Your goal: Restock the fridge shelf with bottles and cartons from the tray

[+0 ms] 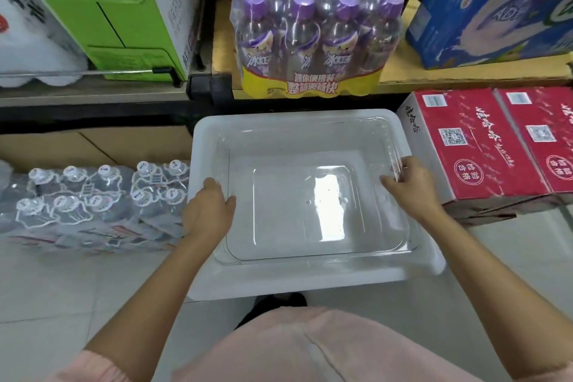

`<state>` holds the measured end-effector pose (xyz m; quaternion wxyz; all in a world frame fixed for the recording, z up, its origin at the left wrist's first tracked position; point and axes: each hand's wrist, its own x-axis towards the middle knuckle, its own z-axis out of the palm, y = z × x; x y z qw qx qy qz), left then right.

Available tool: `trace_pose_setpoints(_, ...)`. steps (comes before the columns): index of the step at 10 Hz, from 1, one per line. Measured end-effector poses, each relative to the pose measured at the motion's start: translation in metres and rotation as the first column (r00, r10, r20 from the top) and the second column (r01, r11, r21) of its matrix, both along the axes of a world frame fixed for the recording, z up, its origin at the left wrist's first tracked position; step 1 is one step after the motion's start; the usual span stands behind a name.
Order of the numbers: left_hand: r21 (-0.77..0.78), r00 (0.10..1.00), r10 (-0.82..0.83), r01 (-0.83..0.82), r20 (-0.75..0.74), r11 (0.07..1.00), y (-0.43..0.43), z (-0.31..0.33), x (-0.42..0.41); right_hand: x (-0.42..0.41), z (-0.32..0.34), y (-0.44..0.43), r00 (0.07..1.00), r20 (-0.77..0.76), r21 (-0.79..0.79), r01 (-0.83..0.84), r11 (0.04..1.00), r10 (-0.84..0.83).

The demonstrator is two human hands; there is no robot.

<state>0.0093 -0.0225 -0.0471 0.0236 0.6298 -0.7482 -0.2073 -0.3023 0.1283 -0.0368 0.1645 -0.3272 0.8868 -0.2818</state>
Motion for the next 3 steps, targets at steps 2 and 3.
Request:
trace_pose_setpoints(2,0.038,0.994,-0.091,0.089,0.058,0.995,0.000,0.015,-0.005,0.007,0.008,-0.002,1.000,0.022,0.030,-0.005,1.000,0.004)
trace_pose_setpoints(3,-0.182,0.997,-0.068,0.062,-0.025,0.981,0.008,0.035,0.014,0.010,0.030,0.009,0.997,-0.074,0.023,-0.014,1.000,0.016)
